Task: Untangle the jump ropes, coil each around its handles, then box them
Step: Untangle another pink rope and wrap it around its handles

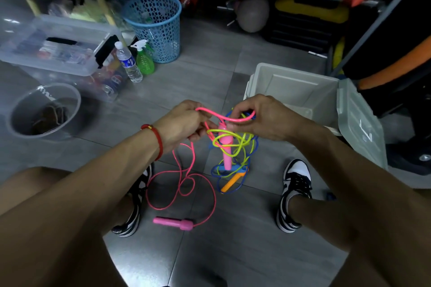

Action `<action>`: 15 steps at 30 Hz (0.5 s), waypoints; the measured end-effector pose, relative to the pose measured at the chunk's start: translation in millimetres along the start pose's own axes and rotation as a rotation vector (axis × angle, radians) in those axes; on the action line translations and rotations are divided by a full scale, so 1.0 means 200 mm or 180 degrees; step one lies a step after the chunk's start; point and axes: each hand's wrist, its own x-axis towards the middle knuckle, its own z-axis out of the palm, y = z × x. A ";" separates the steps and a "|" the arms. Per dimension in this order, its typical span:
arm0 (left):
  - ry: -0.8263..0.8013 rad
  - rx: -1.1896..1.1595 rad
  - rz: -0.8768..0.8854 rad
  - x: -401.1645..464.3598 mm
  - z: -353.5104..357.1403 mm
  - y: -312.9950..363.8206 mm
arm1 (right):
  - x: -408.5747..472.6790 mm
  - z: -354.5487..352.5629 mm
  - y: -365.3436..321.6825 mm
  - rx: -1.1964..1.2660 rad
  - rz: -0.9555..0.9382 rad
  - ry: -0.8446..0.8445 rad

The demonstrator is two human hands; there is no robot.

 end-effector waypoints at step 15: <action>0.0531 -0.0173 0.0132 -0.01 -0.02 -0.03 | 0.02 0.08 0.03 -0.0973 -0.0158 0.0355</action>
